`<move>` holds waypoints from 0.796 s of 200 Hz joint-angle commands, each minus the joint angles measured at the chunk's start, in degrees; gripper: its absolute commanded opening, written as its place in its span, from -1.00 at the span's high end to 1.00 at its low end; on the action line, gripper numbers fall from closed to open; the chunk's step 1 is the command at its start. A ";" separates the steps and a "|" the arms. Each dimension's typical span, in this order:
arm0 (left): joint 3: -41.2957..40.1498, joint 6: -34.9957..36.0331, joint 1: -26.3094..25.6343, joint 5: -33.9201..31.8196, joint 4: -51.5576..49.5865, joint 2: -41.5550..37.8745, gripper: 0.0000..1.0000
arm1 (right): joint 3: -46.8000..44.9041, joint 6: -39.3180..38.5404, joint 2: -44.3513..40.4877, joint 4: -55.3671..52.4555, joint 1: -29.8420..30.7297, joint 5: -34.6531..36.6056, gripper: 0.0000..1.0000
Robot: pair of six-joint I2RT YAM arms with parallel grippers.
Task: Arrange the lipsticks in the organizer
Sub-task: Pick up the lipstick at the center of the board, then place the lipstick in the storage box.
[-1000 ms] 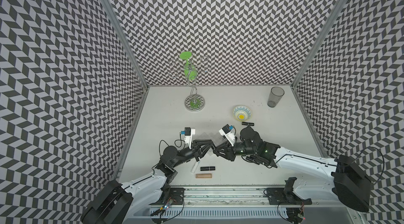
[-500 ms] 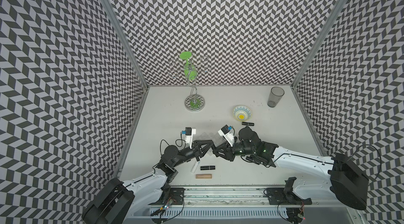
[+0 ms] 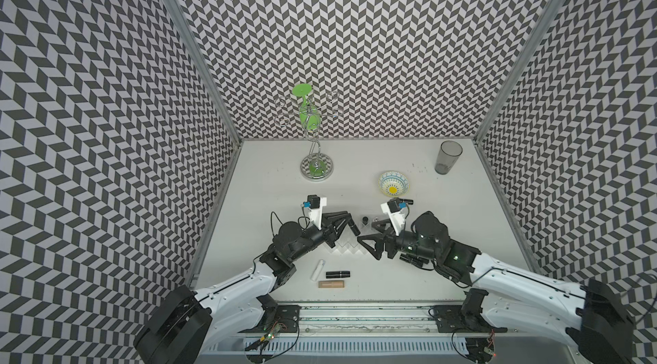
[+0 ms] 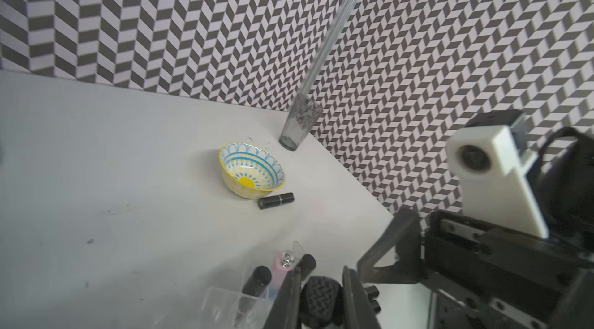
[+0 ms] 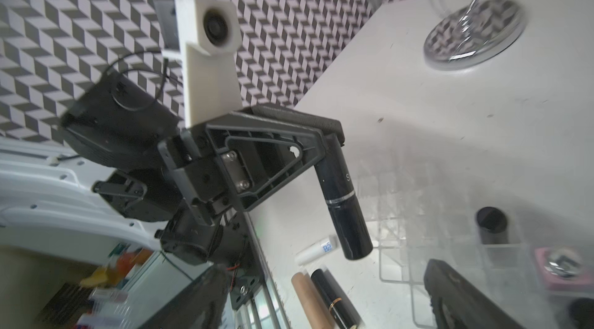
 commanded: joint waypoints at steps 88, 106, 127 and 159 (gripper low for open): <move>8.06 17.97 -5.04 -25.64 -1.79 14.09 1.00 | -10.20 0.49 -13.02 1.70 -1.05 14.20 -0.99; 8.00 18.47 -5.08 -25.62 -0.92 15.86 1.00 | -10.63 0.11 -12.84 1.74 -1.08 14.39 -0.99; 7.02 18.95 -5.06 -24.53 3.08 17.47 1.00 | -11.46 0.01 -14.22 2.23 -1.10 15.45 -0.99; 6.95 19.32 -5.68 -23.56 4.97 18.61 1.00 | -11.45 -0.58 -15.21 1.50 -1.33 16.12 -0.99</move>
